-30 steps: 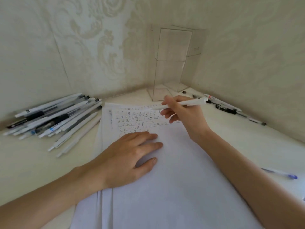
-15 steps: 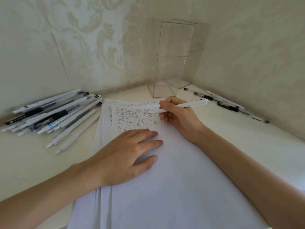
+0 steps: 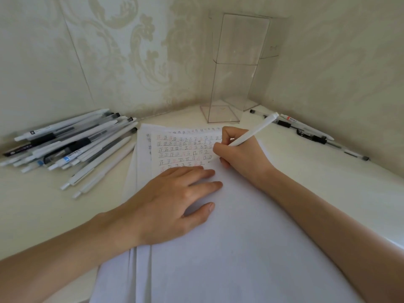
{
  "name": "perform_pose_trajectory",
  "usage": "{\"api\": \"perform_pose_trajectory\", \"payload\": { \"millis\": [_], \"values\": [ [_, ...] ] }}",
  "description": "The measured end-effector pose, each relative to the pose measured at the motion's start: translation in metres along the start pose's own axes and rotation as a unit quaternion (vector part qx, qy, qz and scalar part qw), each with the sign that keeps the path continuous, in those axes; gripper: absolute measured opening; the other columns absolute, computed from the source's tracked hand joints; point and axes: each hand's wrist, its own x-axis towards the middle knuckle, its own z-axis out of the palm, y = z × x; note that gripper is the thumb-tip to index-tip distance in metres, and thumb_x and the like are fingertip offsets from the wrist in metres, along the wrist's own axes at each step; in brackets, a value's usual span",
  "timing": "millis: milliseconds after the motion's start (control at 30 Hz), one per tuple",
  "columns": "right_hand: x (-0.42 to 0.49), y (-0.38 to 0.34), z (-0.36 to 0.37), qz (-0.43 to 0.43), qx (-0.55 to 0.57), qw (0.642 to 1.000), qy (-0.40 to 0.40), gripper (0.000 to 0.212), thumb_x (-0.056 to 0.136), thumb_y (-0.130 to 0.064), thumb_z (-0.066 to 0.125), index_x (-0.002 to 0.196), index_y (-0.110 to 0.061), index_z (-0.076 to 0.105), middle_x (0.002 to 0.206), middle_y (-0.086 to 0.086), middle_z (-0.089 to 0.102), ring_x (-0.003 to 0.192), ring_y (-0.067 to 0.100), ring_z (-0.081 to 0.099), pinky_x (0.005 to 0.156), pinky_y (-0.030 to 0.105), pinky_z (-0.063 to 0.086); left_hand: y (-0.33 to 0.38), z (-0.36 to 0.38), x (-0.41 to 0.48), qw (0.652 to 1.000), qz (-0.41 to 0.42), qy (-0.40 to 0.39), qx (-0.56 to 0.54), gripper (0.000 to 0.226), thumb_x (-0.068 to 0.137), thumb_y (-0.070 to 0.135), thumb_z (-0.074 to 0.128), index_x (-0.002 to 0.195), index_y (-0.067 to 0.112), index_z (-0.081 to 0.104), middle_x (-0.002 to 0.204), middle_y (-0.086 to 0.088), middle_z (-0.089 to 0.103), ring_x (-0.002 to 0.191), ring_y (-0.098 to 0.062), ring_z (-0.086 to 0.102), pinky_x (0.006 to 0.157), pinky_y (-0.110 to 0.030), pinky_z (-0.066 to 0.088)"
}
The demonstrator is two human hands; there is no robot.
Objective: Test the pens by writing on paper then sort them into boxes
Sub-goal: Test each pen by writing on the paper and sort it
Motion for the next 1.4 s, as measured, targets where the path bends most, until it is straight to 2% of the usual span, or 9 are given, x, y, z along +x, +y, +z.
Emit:
{"api": "perform_pose_trajectory", "payload": {
  "millis": [133, 233, 367, 500, 867, 1167, 1333, 1400],
  "values": [
    [-0.0003, 0.0019, 0.0030, -0.024, -0.017, 0.999, -0.016, 0.028, 0.080, -0.003, 0.059, 0.060, -0.009, 0.041, 0.048, 0.012, 0.054, 0.042, 0.008, 0.042, 0.046, 0.019, 0.034, -0.0003, 0.0012, 0.0006, 1.000, 0.000, 0.002, 0.000, 0.046, 0.091, 0.048, 0.032, 0.128, 0.028, 0.050, 0.136, 0.005, 0.047, 0.124, -0.009, 0.036, 0.103, -0.020, 0.020],
    [0.0005, 0.0032, 0.0040, -0.026, -0.020, 0.999, -0.008, 0.024, 0.079, -0.001, 0.058, 0.062, -0.003, 0.041, 0.051, 0.017, 0.048, 0.039, 0.005, 0.040, 0.043, 0.017, 0.031, -0.0004, 0.0020, 0.0016, 1.000, 0.003, 0.003, 0.002, 0.046, 0.091, 0.048, 0.033, 0.128, 0.028, 0.051, 0.136, 0.005, 0.047, 0.124, -0.011, 0.038, 0.102, -0.022, 0.022],
    [0.0009, 0.0037, 0.0033, -0.017, -0.021, 1.000, -0.003, 0.024, 0.078, -0.001, 0.057, 0.062, -0.005, 0.040, 0.052, 0.018, 0.049, 0.040, 0.007, 0.041, 0.045, 0.020, 0.032, 0.0001, 0.0013, 0.0012, 1.000, 0.003, 0.004, 0.006, 0.046, 0.091, 0.048, 0.032, 0.128, 0.028, 0.051, 0.136, 0.004, 0.047, 0.123, -0.009, 0.036, 0.101, -0.023, 0.022],
    [0.0005, 0.0015, 0.0036, -0.017, -0.022, 1.000, -0.008, 0.027, 0.075, 0.002, 0.057, 0.060, -0.007, 0.037, 0.051, 0.015, 0.042, 0.038, 0.006, 0.037, 0.041, 0.016, 0.028, 0.0001, 0.0012, 0.0010, 1.000, 0.004, 0.002, 0.007, 0.047, 0.091, 0.049, 0.031, 0.129, 0.028, 0.050, 0.136, 0.005, 0.046, 0.123, -0.009, 0.034, 0.102, -0.020, 0.020],
    [-0.0006, 0.0013, 0.0020, -0.021, -0.015, 1.000, -0.005, 0.026, 0.078, -0.001, 0.057, 0.060, -0.007, 0.039, 0.050, 0.016, 0.050, 0.042, 0.009, 0.040, 0.044, 0.019, 0.032, 0.0010, 0.0004, 0.0009, 1.000, 0.002, 0.003, 0.004, 0.047, 0.090, 0.048, 0.032, 0.129, 0.028, 0.051, 0.137, 0.004, 0.047, 0.123, -0.008, 0.033, 0.102, -0.020, 0.019],
    [-0.0011, 0.0006, 0.0024, -0.020, -0.018, 0.999, -0.030, 0.032, 0.078, -0.002, 0.059, 0.057, -0.012, 0.037, 0.044, 0.006, 0.048, 0.042, 0.008, 0.038, 0.044, 0.019, 0.031, 0.0001, 0.0002, 0.0010, 1.000, 0.001, 0.002, -0.007, 0.049, 0.090, 0.050, 0.030, 0.130, 0.029, 0.049, 0.138, 0.005, 0.045, 0.125, -0.007, 0.031, 0.103, -0.019, 0.017],
    [0.0015, 0.0026, 0.0037, -0.031, -0.033, 0.999, 0.000, 0.037, 0.075, 0.001, 0.057, 0.056, -0.015, 0.029, 0.048, -0.009, 0.029, 0.045, 0.005, 0.028, 0.044, 0.014, 0.023, -0.0013, 0.0013, 0.0010, 1.000, 0.007, 0.005, -0.006, 0.048, 0.090, 0.049, 0.032, 0.129, 0.028, 0.051, 0.137, 0.005, 0.046, 0.124, -0.007, 0.033, 0.103, -0.020, 0.019],
    [0.0019, 0.0037, 0.0024, -0.031, -0.015, 0.999, 0.001, 0.037, 0.081, -0.005, 0.061, 0.058, -0.014, 0.034, 0.046, -0.009, 0.035, 0.044, 0.005, 0.032, 0.046, 0.014, 0.026, -0.0015, 0.0010, 0.0012, 1.000, 0.009, 0.004, -0.008, 0.049, 0.090, 0.050, 0.031, 0.130, 0.029, 0.049, 0.138, 0.006, 0.044, 0.126, -0.006, 0.031, 0.103, -0.018, 0.017]
  ]
}}
